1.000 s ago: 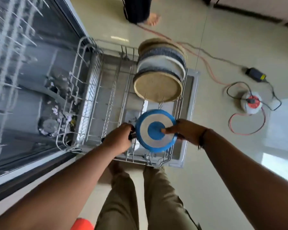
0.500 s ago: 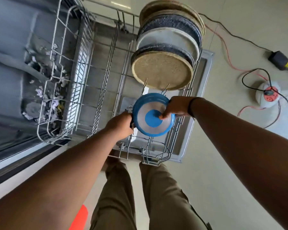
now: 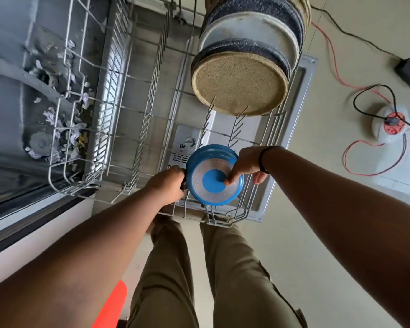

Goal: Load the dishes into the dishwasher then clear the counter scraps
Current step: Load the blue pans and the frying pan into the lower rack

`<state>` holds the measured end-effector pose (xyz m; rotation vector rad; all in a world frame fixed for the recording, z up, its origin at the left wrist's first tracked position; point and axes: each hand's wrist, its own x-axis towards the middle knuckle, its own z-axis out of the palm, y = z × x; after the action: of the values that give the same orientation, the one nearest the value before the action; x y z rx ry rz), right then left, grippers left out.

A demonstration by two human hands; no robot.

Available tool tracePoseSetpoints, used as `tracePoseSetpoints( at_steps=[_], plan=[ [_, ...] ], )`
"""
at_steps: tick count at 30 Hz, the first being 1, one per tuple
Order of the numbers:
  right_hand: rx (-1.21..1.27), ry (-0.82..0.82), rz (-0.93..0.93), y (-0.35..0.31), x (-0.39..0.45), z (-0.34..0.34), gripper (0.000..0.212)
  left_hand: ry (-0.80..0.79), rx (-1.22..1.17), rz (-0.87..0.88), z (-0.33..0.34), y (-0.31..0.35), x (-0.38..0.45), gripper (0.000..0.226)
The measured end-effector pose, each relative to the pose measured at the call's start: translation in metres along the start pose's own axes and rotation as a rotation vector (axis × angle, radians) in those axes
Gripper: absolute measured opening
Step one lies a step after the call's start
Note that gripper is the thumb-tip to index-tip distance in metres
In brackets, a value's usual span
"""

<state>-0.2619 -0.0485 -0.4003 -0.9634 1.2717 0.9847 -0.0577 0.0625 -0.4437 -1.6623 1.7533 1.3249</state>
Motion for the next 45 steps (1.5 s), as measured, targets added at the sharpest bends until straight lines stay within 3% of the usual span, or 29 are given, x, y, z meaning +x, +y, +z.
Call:
tracePoseSetpoints(
  at_steps=[11, 25, 29, 33, 39, 43, 45],
  plan=[
    [-0.070, -0.032, 0.060, -0.010, 0.006, 0.001, 0.075, -0.019, -0.022, 0.026, 0.009, -0.003, 0.005, 0.018],
    [-0.486, 0.027, 0.046, -0.021, 0.012, 0.015, 0.057, 0.039, 0.004, -0.012, 0.021, -0.009, 0.014, 0.010],
    [-0.681, 0.176, 0.015, -0.009, 0.021, 0.024, 0.055, -0.073, 0.118, -0.135, 0.023, -0.008, 0.018, 0.024],
    [-0.845, 0.368, 0.015, 0.007, 0.036, 0.036, 0.051, -0.012, 0.202, -0.145, 0.036, -0.008, 0.018, 0.032],
    [-0.789, 0.525, -0.018, 0.007, 0.028, 0.047, 0.053, 0.079, 0.186, -0.222, 0.038, -0.019, -0.001, 0.045],
    [-0.553, 0.710, -0.102, 0.010, 0.004, 0.065, 0.052, 0.096, 0.113, -0.150, 0.030, -0.015, -0.048, 0.045],
    [-0.582, 0.745, -0.153, 0.014, -0.014, 0.076, 0.054, 0.105, 0.045, -0.146, 0.026, -0.010, -0.083, 0.045]
  ],
)
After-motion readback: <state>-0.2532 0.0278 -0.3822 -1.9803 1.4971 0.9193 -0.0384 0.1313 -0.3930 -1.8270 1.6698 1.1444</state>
